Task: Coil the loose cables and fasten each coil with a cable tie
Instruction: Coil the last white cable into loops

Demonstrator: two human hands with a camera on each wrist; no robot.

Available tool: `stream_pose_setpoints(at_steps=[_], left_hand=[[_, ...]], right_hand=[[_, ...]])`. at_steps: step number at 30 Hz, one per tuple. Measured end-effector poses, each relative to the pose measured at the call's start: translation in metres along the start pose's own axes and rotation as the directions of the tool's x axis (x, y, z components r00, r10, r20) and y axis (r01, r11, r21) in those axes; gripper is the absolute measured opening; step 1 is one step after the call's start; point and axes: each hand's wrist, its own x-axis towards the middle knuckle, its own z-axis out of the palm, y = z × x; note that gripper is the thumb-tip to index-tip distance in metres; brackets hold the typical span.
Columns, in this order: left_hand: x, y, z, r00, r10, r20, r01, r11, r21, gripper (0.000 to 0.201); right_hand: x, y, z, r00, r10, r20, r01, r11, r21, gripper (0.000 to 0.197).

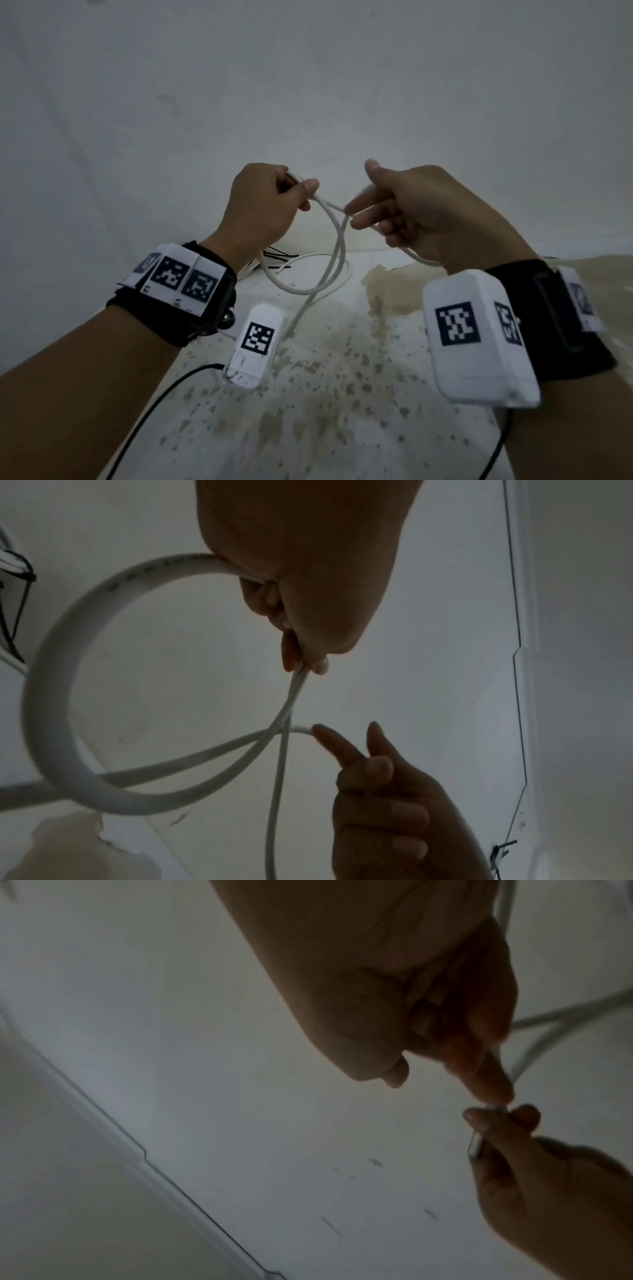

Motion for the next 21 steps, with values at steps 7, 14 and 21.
stream_pose_setpoints(at_steps=[7,14,21], left_hand=[[-0.003,0.006,0.000,0.993,0.113,0.030,-0.112,0.993,-0.037,0.026],[-0.007,0.002,-0.008,0.994,0.100,0.046,-0.099,0.995,-0.027,0.024],[-0.002,0.001,-0.031,0.997,-0.074,0.009,0.071,0.975,0.213,0.037]], right_hand=[[0.022,0.025,0.023,0.839,-0.544,0.033,0.443,0.645,-0.622,0.029],[0.019,0.041,0.039,0.956,-0.261,0.136,0.272,0.960,-0.065,0.031],[0.029,0.034,0.043,0.997,-0.053,0.059,0.022,0.898,0.440,0.025]])
